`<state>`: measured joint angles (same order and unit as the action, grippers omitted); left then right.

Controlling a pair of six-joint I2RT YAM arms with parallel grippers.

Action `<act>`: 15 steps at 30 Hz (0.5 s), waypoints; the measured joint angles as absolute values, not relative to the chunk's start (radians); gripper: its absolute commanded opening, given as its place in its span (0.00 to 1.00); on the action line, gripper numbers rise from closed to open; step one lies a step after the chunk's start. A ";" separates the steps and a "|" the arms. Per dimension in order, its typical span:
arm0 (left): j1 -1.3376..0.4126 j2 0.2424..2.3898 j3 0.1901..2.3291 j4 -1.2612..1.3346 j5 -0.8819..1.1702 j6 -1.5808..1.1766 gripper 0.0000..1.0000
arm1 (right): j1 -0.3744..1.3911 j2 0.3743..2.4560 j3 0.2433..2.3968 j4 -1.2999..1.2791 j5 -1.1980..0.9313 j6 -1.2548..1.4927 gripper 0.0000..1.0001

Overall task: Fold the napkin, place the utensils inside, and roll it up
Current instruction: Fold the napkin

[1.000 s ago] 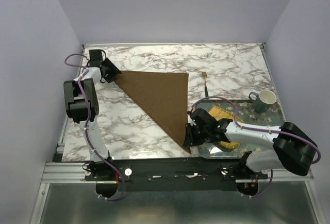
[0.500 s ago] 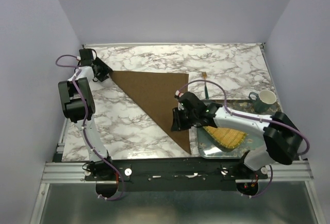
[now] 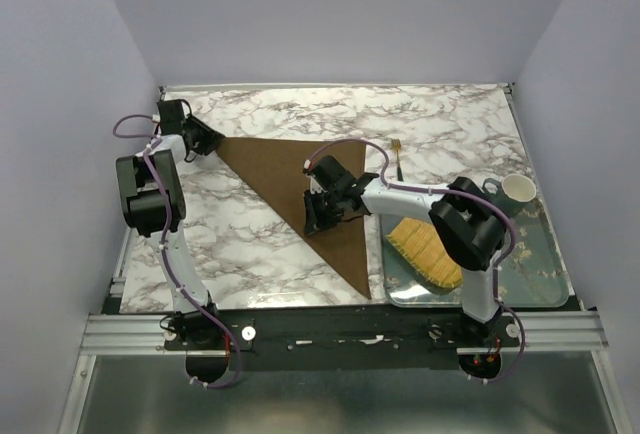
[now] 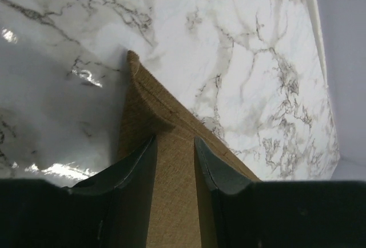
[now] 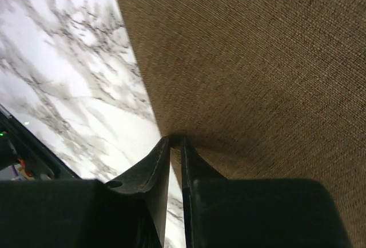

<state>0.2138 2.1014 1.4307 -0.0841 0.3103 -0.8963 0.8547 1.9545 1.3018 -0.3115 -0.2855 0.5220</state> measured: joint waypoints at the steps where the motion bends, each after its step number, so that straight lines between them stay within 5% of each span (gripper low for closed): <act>1: 0.214 2.110 1.444 -0.080 0.311 -0.900 0.40 | 0.852 1.975 1.304 -0.311 -0.290 0.522 0.20; 9: 0.229 2.248 1.614 -0.106 0.299 -0.888 0.41 | 0.848 1.956 1.228 -0.277 -0.305 0.520 0.20; 15: 0.250 2.278 1.701 -0.186 0.279 -0.818 0.52 | 0.850 1.853 1.153 -0.344 -0.297 0.495 0.42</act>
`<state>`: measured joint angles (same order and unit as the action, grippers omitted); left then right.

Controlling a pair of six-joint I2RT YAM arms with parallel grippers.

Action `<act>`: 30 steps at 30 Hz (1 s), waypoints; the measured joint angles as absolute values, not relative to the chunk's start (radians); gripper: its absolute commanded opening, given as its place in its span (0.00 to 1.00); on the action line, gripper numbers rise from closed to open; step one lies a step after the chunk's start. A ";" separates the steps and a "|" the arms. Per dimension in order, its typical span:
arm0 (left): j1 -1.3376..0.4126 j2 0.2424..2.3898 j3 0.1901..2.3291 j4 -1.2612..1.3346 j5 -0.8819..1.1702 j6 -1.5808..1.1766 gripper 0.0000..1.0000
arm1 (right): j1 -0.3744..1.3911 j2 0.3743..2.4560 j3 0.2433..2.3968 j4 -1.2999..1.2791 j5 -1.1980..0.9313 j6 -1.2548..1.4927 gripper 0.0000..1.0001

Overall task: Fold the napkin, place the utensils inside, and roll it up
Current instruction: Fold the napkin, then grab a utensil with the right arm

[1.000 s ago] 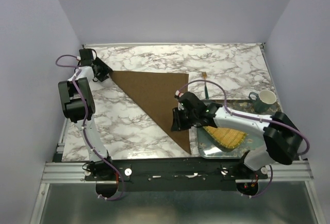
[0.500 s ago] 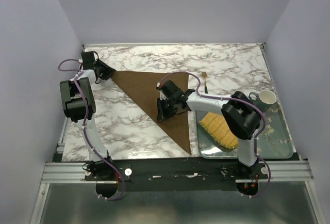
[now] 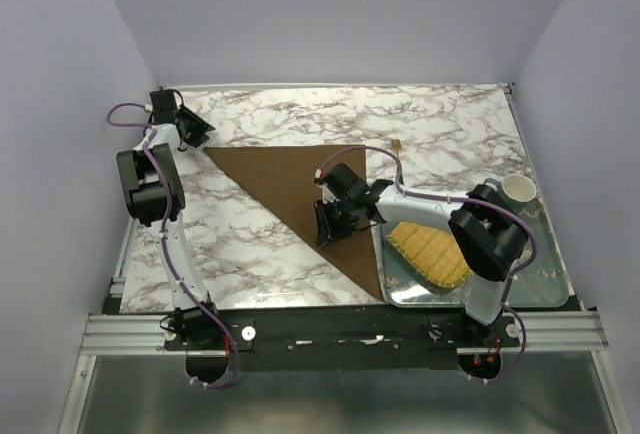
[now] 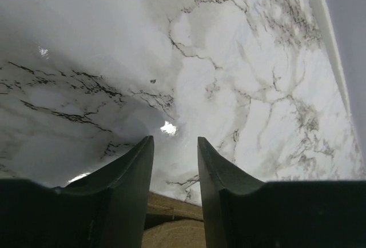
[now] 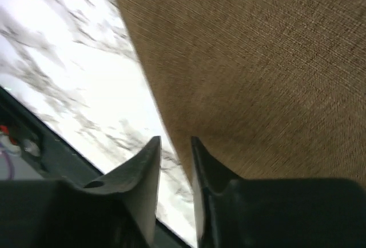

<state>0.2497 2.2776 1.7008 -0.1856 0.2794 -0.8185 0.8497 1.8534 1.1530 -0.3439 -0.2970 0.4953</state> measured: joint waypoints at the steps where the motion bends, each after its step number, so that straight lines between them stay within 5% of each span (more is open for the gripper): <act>1: 0.250 2.276 1.701 -0.191 0.276 -0.813 0.53 | 0.849 1.837 1.164 -0.360 -0.293 0.493 0.43; 9: 0.144 1.986 1.496 -0.262 0.201 -0.737 0.50 | 0.830 1.780 1.243 -0.370 -0.298 0.487 0.52; 11: 0.096 1.848 1.380 -0.217 0.210 -0.741 0.38 | 0.826 1.829 1.308 -0.374 -0.325 0.496 0.48; 15: 0.034 1.680 1.157 -0.114 0.270 -0.772 0.29 | 0.822 1.951 1.459 -0.343 -0.372 0.533 0.30; 21: 0.010 1.703 0.925 -0.060 0.350 -0.812 0.23 | 0.823 2.123 1.619 -0.276 -0.419 0.578 0.24; 30: 0.005 1.774 0.926 -0.049 0.355 -0.797 0.24 | 0.822 2.246 1.661 -0.248 -0.437 0.584 0.23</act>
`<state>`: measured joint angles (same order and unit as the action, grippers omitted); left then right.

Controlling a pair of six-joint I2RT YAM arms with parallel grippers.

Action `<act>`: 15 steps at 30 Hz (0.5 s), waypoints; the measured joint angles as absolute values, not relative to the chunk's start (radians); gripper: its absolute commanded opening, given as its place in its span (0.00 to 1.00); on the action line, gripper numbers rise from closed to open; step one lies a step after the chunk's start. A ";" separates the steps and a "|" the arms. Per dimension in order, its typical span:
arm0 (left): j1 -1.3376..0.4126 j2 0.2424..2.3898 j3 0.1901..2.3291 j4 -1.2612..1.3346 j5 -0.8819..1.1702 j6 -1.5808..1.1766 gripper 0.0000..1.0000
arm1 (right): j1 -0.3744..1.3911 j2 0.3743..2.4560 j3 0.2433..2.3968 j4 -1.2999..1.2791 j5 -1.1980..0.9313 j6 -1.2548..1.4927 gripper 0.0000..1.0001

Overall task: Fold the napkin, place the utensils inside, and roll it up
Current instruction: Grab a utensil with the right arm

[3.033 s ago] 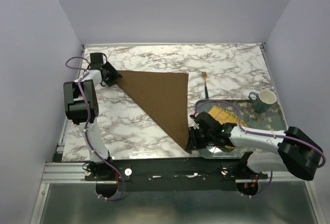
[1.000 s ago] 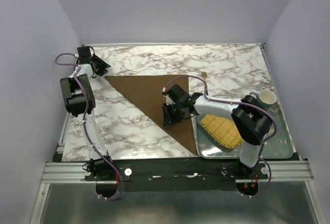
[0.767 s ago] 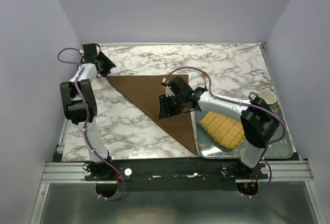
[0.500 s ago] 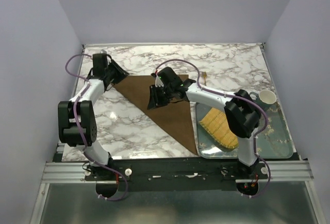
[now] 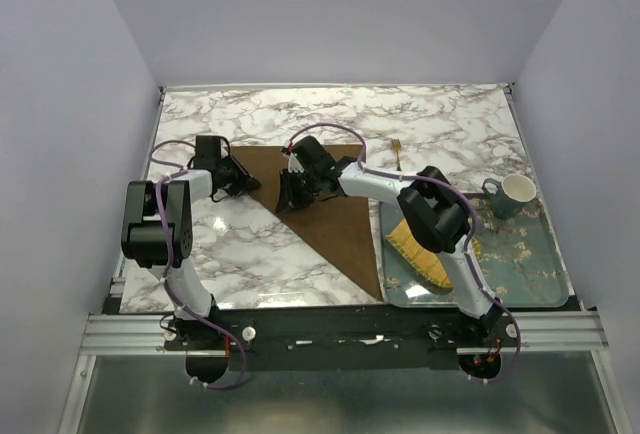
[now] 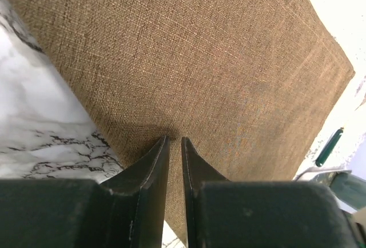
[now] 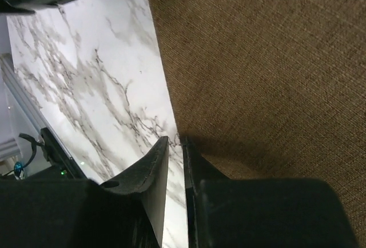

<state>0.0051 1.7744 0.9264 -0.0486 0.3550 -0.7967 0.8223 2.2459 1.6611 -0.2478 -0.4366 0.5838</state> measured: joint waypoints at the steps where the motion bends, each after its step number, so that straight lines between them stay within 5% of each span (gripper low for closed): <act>1: 0.005 1.779 0.933 -0.049 0.355 -0.793 0.24 | 0.822 2.247 1.654 -0.244 -0.436 0.584 0.22; 15: -0.102 1.654 0.968 -0.094 0.330 -0.769 0.25 | 0.818 2.086 1.442 -0.217 -0.438 0.565 0.24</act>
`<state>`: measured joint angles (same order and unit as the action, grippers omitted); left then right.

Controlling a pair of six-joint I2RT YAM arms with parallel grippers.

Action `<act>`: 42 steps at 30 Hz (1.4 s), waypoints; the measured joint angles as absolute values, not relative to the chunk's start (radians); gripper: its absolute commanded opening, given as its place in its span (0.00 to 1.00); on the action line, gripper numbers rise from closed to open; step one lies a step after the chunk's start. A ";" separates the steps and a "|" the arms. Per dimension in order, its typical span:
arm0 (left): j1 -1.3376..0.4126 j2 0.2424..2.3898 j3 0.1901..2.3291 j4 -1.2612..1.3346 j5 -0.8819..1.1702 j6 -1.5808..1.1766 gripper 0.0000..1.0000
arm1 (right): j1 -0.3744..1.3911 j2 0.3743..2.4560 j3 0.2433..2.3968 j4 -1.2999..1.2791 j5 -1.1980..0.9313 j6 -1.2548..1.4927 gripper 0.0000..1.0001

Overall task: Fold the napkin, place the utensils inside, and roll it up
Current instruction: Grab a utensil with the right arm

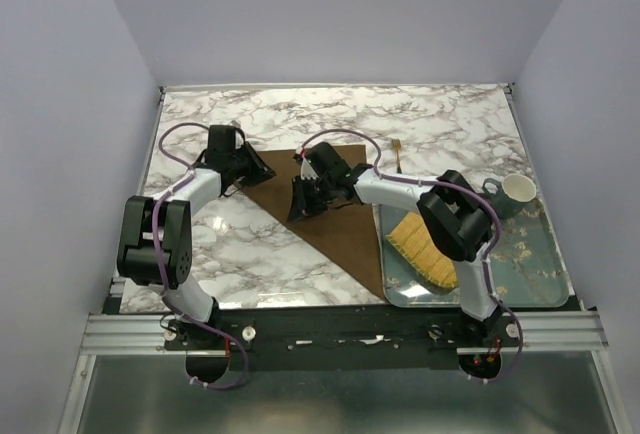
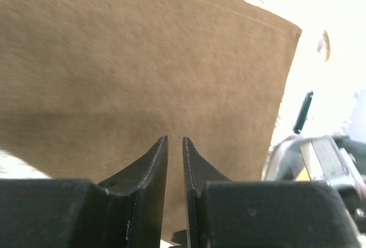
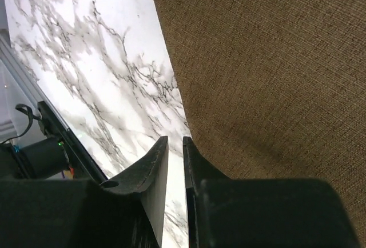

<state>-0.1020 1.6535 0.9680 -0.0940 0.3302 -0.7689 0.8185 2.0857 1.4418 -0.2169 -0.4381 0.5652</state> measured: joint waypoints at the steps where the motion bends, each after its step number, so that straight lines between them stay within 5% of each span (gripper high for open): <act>1: -0.113 1.642 0.949 -0.075 0.338 -0.779 0.25 | 0.818 2.080 1.434 -0.208 -0.438 0.567 0.25; 27: -0.009 1.720 0.929 -0.146 0.235 -0.727 0.26 | 0.832 1.579 0.747 -0.119 -0.344 0.623 0.38; 42: 0.182 1.808 1.040 -0.175 0.264 -0.724 0.25 | 0.908 1.560 0.749 -0.098 -0.318 0.665 0.46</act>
